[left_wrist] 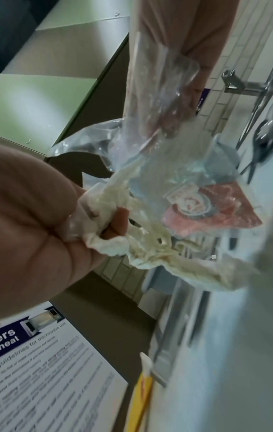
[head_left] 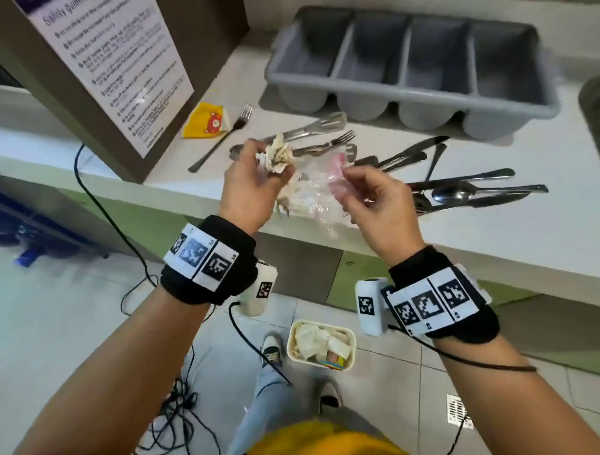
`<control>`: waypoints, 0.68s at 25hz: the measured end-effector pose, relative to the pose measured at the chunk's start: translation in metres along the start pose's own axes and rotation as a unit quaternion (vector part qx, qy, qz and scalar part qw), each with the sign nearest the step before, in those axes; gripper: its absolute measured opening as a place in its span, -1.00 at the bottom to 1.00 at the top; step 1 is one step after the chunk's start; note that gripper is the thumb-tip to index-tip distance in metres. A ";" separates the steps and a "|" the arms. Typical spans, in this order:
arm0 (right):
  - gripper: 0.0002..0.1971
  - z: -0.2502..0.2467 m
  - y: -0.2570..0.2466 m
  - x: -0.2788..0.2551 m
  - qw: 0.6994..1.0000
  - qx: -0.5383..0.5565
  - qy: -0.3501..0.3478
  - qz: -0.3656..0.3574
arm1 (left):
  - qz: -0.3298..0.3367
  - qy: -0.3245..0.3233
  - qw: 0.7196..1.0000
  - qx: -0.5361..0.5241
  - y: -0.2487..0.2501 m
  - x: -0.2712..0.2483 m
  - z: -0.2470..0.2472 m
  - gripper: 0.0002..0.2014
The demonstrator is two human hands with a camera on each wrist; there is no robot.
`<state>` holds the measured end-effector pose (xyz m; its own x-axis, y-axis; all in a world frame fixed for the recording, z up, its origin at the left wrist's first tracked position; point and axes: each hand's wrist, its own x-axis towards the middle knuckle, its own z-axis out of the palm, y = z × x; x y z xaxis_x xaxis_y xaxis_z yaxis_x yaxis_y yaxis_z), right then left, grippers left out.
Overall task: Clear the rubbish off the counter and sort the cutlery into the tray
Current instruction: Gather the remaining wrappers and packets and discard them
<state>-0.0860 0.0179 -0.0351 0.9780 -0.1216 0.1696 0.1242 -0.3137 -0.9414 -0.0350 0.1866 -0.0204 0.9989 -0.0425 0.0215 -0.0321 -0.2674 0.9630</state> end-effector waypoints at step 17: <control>-0.78 0.080 0.348 -0.152 0.931 -0.058 -0.075 0.352 | -0.307 -0.263 0.896 0.184 -0.363 -0.083 0.124 -0.60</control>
<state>-0.1783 0.0029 -0.4120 0.8233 -0.2052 -0.5292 -0.5676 -0.3070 -0.7640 -0.1108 0.1681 -0.4045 0.6810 -0.2011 -0.7041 0.4113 -0.6906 0.5950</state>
